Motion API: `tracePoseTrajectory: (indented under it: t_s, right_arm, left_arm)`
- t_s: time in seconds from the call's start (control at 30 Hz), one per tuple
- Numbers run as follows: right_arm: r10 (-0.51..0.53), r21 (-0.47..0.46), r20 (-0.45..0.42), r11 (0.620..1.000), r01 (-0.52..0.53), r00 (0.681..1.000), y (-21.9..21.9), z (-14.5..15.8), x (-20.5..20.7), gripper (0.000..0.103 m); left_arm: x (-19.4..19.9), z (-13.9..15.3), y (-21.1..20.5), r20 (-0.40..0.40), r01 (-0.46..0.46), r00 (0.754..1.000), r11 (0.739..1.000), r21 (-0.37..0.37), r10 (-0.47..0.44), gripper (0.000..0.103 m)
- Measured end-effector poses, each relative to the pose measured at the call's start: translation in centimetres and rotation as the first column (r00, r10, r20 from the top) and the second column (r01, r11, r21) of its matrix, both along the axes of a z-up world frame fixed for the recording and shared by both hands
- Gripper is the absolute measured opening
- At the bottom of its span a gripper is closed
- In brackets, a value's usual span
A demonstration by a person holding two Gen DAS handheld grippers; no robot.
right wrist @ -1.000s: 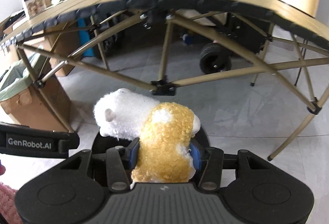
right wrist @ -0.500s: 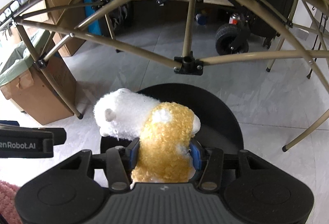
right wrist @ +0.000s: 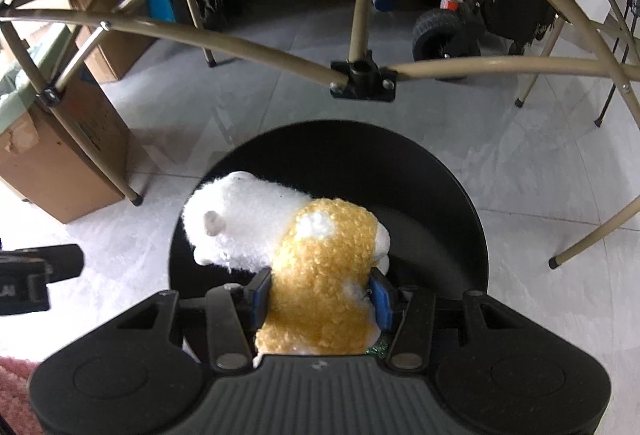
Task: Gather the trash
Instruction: 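Open the right tool to drop the white-and-yellow plush into the bin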
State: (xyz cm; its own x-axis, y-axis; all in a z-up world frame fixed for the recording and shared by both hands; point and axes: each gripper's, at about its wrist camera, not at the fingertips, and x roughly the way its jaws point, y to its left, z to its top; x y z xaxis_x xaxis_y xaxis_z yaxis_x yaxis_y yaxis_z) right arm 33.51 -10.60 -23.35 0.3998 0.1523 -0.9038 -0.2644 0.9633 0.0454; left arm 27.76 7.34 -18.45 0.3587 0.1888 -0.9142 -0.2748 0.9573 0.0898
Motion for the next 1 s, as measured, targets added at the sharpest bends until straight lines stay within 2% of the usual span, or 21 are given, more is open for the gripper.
tracePoseTrajectory:
  t_s: [0.2,0.3,0.37,0.4,0.43,0.47,0.63,1.0]
  right_arm:
    - [-0.021,-0.034,-0.027,0.999,0.02,0.999,-0.2,-0.9,0.4,0.049]
    - [-0.029,-0.034,-0.032,0.999,0.028,0.999,-0.2,-1.0,0.4,0.055]
    - [-0.036,-0.032,-0.04,0.999,0.035,0.999,-0.5,-1.1,0.6,0.072]
    - [-0.037,-0.031,-0.044,0.999,0.036,0.998,-0.5,-1.1,0.7,0.088]
    - [-0.035,-0.03,-0.049,0.999,0.033,0.998,-0.4,-1.1,0.7,0.098]
    - [-0.031,-0.032,-0.06,0.999,0.029,0.998,-0.3,-1.2,0.7,0.102]
    - [-0.034,-0.015,-0.106,0.999,0.033,0.994,-0.3,-1.8,0.9,0.103]
    - [-0.029,-0.018,-0.101,0.999,0.027,0.995,-0.1,-1.8,0.7,0.103]
  left_arm:
    - [0.1,-0.2,0.2,-0.005,0.002,1.0,1.0,-0.002,-0.002,0.103]
    - [0.1,-0.2,0.2,-0.005,0.002,1.0,1.0,-0.002,-0.003,0.103]
    - [0.1,-0.2,0.2,-0.006,0.004,1.0,1.0,-0.001,-0.004,0.103]
    - [0.1,-0.2,0.1,-0.007,0.004,1.0,1.0,-0.001,-0.004,0.103]
    - [0.1,-0.3,0.1,-0.008,0.004,1.0,1.0,0.0,-0.004,0.103]
    - [0.1,-0.3,0.1,-0.009,0.002,1.0,1.0,0.0,-0.002,0.103]
    - [0.1,-0.3,0.1,-0.011,0.0,1.0,1.0,0.0,0.0,0.103]
    - [0.1,-0.3,0.1,-0.01,0.0,1.0,1.0,0.001,0.0,0.103]
